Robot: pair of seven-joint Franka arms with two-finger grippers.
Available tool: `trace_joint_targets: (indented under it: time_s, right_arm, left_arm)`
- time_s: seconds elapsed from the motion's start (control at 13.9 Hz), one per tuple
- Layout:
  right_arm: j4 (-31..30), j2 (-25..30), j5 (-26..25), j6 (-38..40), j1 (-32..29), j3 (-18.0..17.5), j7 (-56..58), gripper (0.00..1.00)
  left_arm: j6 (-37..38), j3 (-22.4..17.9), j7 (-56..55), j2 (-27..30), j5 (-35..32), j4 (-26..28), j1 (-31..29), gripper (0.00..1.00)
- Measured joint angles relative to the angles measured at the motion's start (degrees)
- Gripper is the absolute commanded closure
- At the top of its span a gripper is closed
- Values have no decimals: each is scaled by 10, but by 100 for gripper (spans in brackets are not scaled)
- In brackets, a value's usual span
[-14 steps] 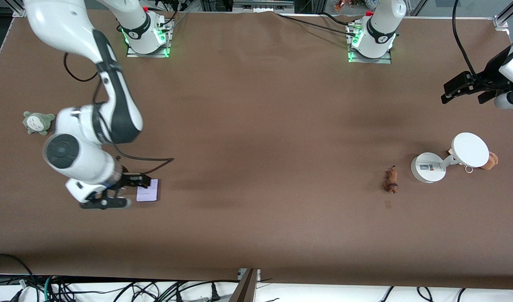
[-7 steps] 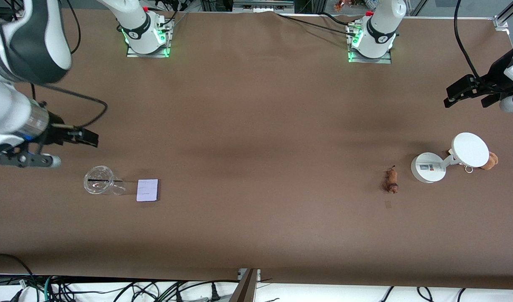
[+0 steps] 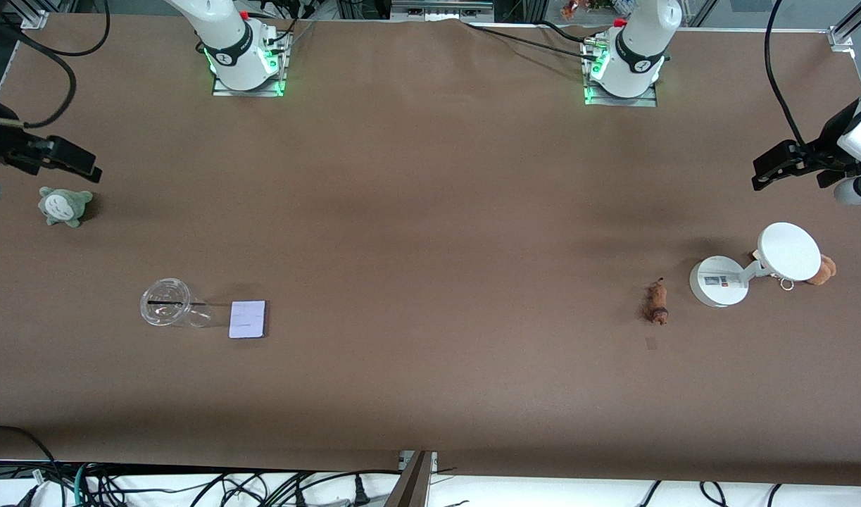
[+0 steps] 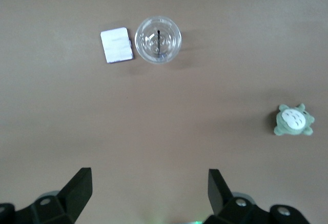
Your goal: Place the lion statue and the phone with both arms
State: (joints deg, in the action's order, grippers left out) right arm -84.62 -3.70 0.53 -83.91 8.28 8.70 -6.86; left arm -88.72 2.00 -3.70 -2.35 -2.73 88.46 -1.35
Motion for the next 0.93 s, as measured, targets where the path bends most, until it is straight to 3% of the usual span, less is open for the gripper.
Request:
trace_joint_targets:
  time_s: [0.93]
  right_arm:
    - [-3, -14, -19, 12, 1, -12, 0, 0]
  left_arm:
    - [0, 2, 0, -5, 0, -3, 0, 0]
